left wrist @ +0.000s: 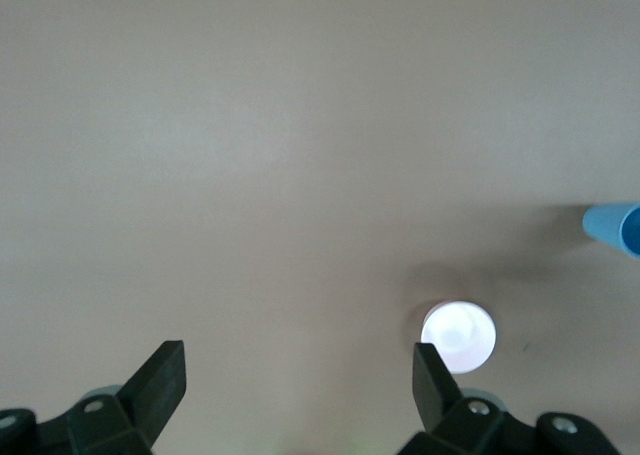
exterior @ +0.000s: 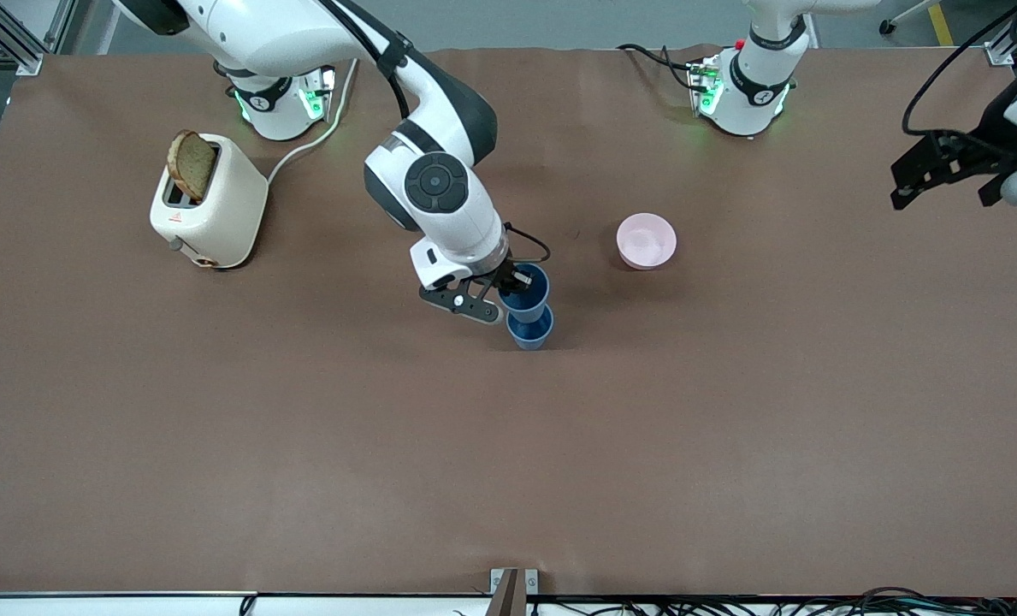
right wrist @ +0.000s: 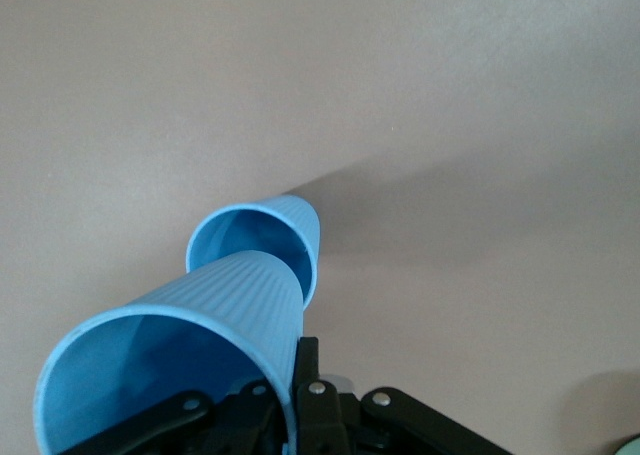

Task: Stack blue cups with both arms

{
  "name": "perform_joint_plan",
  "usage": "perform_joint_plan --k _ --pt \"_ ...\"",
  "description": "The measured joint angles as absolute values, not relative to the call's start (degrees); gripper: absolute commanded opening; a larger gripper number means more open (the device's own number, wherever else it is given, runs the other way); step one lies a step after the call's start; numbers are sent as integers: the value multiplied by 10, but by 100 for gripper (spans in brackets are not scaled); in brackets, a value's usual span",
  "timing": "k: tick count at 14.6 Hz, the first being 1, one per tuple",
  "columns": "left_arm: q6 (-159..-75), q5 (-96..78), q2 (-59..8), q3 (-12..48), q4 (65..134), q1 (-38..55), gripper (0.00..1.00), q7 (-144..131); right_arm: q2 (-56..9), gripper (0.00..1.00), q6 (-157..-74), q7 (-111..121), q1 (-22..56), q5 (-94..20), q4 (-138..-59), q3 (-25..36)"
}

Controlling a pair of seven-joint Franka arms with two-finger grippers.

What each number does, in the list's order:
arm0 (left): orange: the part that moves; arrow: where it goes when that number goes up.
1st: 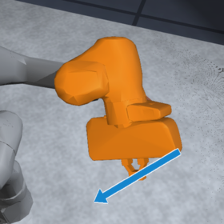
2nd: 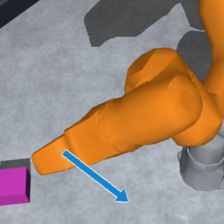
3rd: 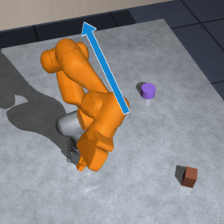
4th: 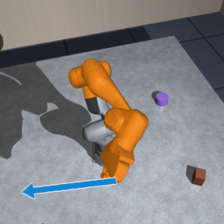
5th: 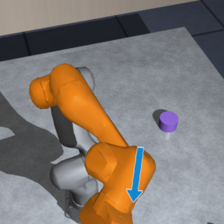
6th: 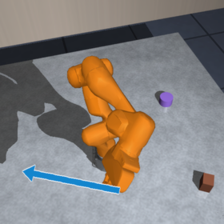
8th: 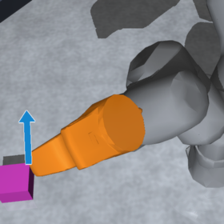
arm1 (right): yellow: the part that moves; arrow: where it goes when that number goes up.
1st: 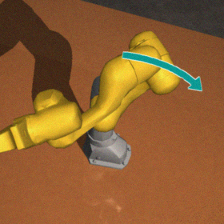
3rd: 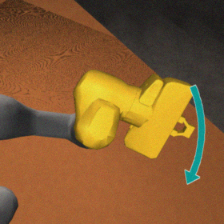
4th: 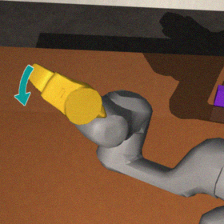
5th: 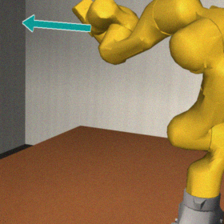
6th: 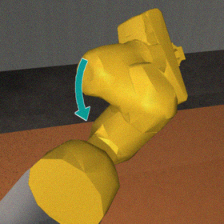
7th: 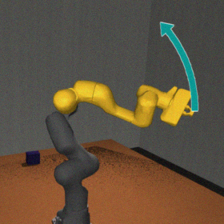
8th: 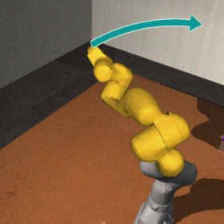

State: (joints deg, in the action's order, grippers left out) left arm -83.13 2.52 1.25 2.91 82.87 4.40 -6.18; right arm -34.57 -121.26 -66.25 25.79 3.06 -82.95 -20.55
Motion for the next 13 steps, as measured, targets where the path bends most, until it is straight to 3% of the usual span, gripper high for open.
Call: perform_joint_plan --k 7,13 --pt "-845 13 27 29 877 41 100 -57 -362 1 -1225 -663 258 37 -814 -204" --pt "-856 9 31 70 888 12 100 -57 -372 1 -1229 -663 257 52 -813 -203"
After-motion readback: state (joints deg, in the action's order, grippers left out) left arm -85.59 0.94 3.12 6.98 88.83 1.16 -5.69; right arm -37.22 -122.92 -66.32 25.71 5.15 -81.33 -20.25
